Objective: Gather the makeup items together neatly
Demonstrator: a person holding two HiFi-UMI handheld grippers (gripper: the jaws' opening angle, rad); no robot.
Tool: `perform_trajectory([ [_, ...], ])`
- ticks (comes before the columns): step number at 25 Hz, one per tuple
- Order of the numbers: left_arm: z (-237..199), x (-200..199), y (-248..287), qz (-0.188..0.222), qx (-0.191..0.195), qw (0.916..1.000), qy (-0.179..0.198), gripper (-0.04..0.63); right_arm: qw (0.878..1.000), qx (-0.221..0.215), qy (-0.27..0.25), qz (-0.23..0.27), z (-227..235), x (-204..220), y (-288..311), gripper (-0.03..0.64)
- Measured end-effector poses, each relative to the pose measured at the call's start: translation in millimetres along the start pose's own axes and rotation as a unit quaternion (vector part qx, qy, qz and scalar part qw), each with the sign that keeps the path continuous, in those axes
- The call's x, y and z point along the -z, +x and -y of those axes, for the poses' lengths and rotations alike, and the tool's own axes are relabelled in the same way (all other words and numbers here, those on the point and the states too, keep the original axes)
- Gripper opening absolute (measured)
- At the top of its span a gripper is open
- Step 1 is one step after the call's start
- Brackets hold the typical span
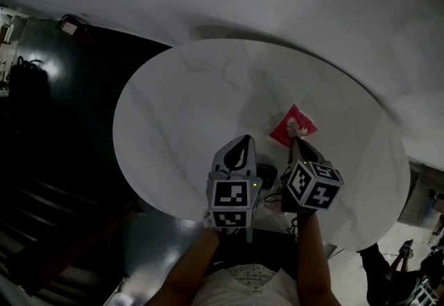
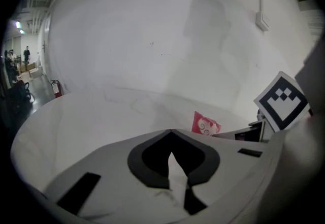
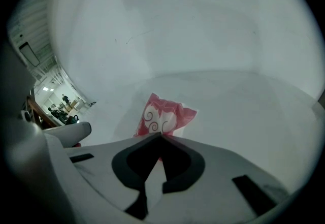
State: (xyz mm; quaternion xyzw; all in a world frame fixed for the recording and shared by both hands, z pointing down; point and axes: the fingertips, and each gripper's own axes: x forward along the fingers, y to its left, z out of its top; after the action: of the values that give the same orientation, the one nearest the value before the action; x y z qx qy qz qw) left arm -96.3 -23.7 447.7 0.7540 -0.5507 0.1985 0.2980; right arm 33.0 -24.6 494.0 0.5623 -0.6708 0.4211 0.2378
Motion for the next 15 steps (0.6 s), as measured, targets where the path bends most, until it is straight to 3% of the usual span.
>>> perform_trajectory([
  [15, -2.1, -23.7, -20.6, 0.043, 0.003, 0.9991, -0.004, 0.029, 0.999, -0.039, -0.03, 0.017, -46.1, -34.7, -26.4, 0.015],
])
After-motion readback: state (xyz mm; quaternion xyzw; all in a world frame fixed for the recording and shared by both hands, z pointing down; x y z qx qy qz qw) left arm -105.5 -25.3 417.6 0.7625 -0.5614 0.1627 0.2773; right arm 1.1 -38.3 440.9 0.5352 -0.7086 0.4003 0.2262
